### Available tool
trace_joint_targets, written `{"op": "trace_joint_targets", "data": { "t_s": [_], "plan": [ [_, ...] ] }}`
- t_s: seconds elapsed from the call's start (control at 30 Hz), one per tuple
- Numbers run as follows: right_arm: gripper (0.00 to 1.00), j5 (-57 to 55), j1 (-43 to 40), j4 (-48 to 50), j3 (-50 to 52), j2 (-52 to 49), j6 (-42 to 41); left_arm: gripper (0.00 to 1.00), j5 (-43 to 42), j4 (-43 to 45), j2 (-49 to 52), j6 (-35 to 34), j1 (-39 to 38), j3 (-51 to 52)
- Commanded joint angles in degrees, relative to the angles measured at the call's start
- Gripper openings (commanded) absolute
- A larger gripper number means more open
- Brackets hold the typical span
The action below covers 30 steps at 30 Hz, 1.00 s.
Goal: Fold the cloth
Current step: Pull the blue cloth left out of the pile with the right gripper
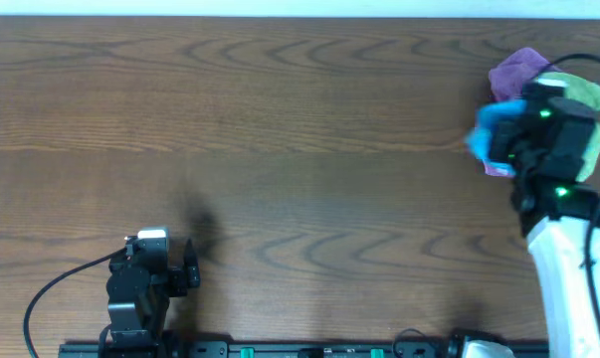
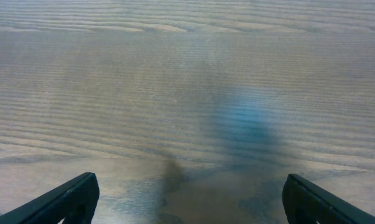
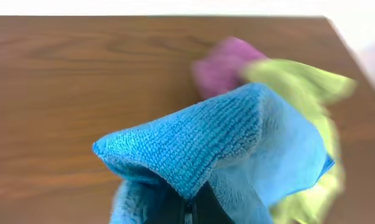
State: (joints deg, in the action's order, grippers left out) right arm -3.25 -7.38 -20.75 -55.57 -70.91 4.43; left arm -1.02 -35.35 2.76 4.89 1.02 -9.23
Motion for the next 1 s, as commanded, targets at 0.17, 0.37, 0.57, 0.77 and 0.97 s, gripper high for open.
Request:
{"op": "trace_joint_targets", "data": {
  "t_s": [0.17, 0.37, 0.57, 0.77, 0.97],
  "plan": [
    [0.08, 15.63, 24.55, -4.17, -0.98, -3.19, -4.52, 0.95, 1.03, 0.02, -0.42, -0.2, -0.2, 0.39],
    [0.64, 24.22, 42.56, -3.26, -1.01, -11.63, -4.83, 0.95, 1.03, 0.02, -0.42, -0.17, -0.2, 0.39],
    [0.7, 18.6, 50.77, -3.06, -1.01, -12.98, -8.83, 0.95, 1.03, 0.02, -0.42, -0.2, -0.2, 0.39],
    [0.73, 12.44, 49.68, -3.65, -1.01, -12.98, -10.78, 0.95, 1.03, 0.02, -0.42, -0.17, -0.2, 0.39],
    [0.7, 9.14, 49.03, -2.84, -0.98, -15.06, -6.84, 0.95, 1.03, 0.02, -0.42, -0.17, -0.2, 0.39]
  ]
}}
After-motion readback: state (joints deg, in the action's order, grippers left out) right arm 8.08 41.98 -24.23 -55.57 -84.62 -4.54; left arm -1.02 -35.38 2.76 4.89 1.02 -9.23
